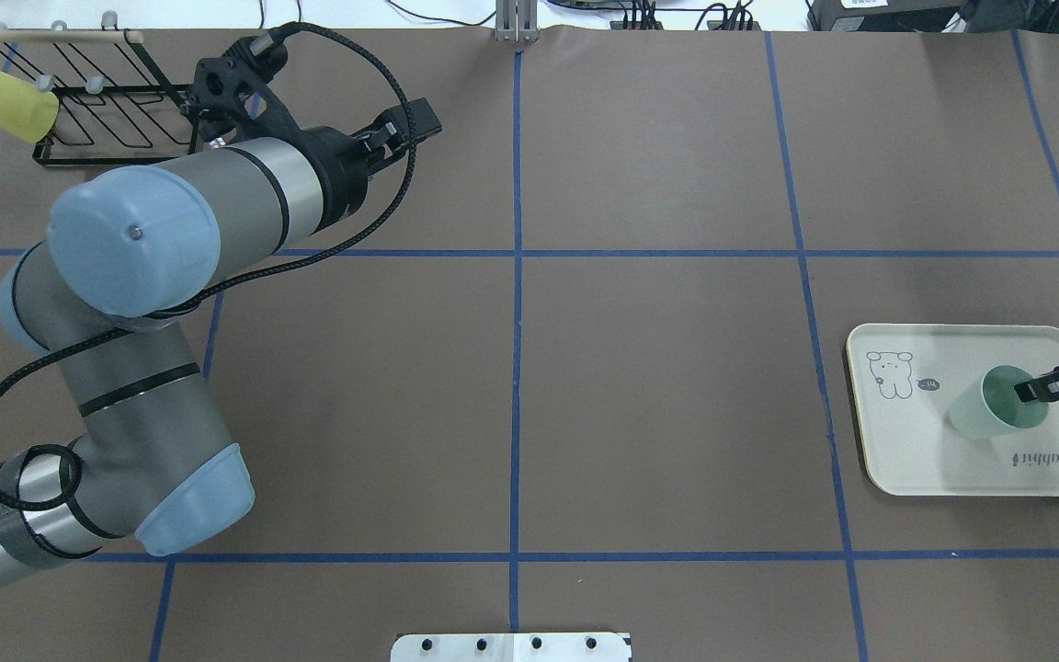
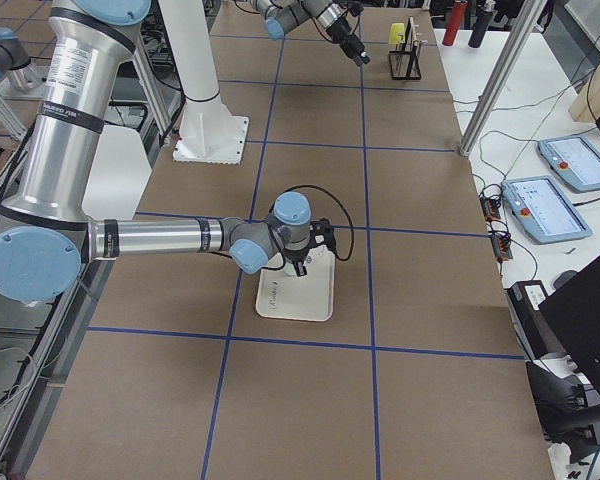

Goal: Left arm grabs green cup and hands to right arm on tray

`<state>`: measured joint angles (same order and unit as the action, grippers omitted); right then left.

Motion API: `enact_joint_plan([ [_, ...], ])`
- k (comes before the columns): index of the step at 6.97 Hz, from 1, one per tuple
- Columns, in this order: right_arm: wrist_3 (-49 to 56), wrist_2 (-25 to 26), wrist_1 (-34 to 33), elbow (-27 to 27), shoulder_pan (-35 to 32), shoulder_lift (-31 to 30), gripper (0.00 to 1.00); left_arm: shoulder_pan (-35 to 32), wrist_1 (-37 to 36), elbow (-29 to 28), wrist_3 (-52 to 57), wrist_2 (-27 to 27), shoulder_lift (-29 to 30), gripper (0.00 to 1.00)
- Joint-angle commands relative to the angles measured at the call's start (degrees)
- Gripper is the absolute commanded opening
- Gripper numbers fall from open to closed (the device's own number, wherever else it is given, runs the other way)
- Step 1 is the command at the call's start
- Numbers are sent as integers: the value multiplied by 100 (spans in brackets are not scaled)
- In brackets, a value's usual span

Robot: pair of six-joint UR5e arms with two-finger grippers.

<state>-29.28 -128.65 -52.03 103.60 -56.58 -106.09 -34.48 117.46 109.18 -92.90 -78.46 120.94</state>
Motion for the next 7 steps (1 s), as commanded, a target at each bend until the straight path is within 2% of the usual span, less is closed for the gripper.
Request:
enact_joint_plan([
  [1,2,33,-1,-24,-46,-9,98,-6,-4,-2,0,-3,0,99],
  [3,19,7,-1,-16,-151,-26,99,-6,-4,-2,0,-3,-9,99],
  [6,46,-702,-1,203,-756,-18,99,-6,5,-2,0,-3,0,99],
  [7,46,-766,-1,326,-976,9,99,-6,5,-2,0,-3,-9,99],
])
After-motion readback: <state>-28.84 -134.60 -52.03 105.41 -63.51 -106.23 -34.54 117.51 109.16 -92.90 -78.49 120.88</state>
